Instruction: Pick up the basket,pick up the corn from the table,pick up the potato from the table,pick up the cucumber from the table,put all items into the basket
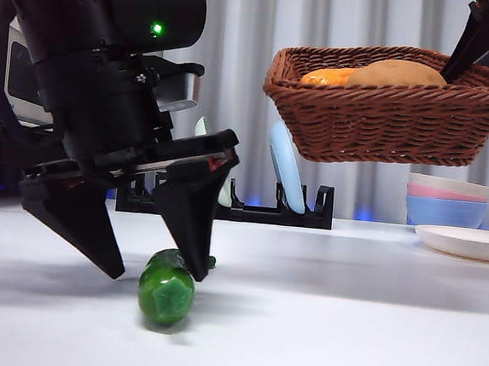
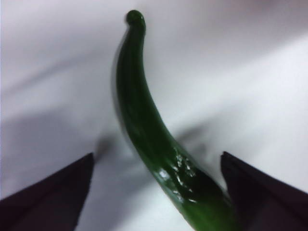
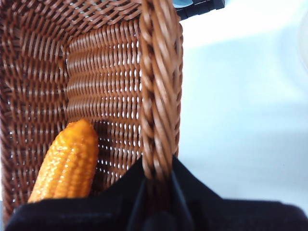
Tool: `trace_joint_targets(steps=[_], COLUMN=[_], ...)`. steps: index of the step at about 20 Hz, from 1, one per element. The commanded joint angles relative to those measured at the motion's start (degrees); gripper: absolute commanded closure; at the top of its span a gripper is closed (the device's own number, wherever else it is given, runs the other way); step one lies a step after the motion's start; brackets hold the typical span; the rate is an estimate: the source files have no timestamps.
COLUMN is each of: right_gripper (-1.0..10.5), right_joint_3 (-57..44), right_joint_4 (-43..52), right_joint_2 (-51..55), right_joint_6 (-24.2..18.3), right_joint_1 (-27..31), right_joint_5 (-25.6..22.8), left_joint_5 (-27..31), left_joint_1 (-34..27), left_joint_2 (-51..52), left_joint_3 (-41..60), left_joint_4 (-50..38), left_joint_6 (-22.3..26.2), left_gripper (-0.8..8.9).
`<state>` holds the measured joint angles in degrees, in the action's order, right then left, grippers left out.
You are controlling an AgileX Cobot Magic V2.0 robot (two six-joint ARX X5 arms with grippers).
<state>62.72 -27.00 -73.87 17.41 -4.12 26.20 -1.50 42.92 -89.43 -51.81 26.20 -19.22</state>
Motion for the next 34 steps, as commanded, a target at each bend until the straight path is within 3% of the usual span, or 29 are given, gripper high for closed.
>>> trace_joint_targets(steps=[1, 5, 7, 10, 14, 17, 20, 23, 24, 26, 30, 34], right_gripper=[9.6, 9.6, 9.6, 9.6, 9.6, 9.6, 9.6, 9.6, 9.6, 9.6, 9.6, 9.6], right_joint_3=[0.2, 0.2, 0.2, 0.2, 0.2, 0.2, 0.2, 0.2, 0.2, 0.2, 0.2, 0.2], right_joint_4=[1.2, 1.2, 1.2, 0.8, 0.7, 0.7, 0.7, -0.7, -1.2, -2.0, -2.2, -2.2], right_joint_2=[0.3, 0.3, 0.3, 0.3, 0.3, 0.3, 0.3, 0.3, 0.3, 0.3, 0.3, 0.3], right_joint_6=[1.2, 1.2, 1.2, 1.2, 1.2, 1.2, 1.2, 1.1, 1.1, 1.0, 1.0, 1.2], right_joint_1=[0.0, 0.0, 0.0, 0.0, 0.0, 0.0, -0.1, -0.5, -0.9, -1.7, -5.5, -10.4], right_joint_5=[0.8, 0.9, 0.9, 0.9, 0.9, 0.9, 0.9, 0.9, 0.9, 0.9, 0.9, 0.8], left_joint_5=[-0.1, -0.4, -0.3, -1.6, -15.4, -31.2, -42.8, -48.1, -47.7, -42.4, -19.3, 0.5], left_joint_1=[0.1, 0.1, 0.1, 0.1, 0.1, 0.1, 0.2, 0.2, 0.2, 0.2, 0.2, 0.2], left_joint_2=[-0.5, -0.5, -0.5, -0.5, 1.8, 5.7, 10.5, 14.8, 15.7, 16.0, 15.6, 13.2], left_joint_3=[0.3, 0.3, 0.3, 0.3, -1.4, -5.8, -11.5, -18.2, -20.7, -24.7, -26.3, -26.3], left_joint_4=[-0.5, 0.5, 1.9, 3.9, 13.4, 26.3, 32.3, 26.9, 22.8, 13.5, -4.1, -7.1], left_joint_6=[0.4, 1.6, 3.4, 6.7, 17.1, 28.3, 36.8, 37.2, 35.5, 27.7, 14.9, 14.2], left_gripper=[6.00, 7.21, 8.25, 8.22, 8.22, 8.22, 8.22, 8.22, 8.22, 8.22, 8.22, 8.22])
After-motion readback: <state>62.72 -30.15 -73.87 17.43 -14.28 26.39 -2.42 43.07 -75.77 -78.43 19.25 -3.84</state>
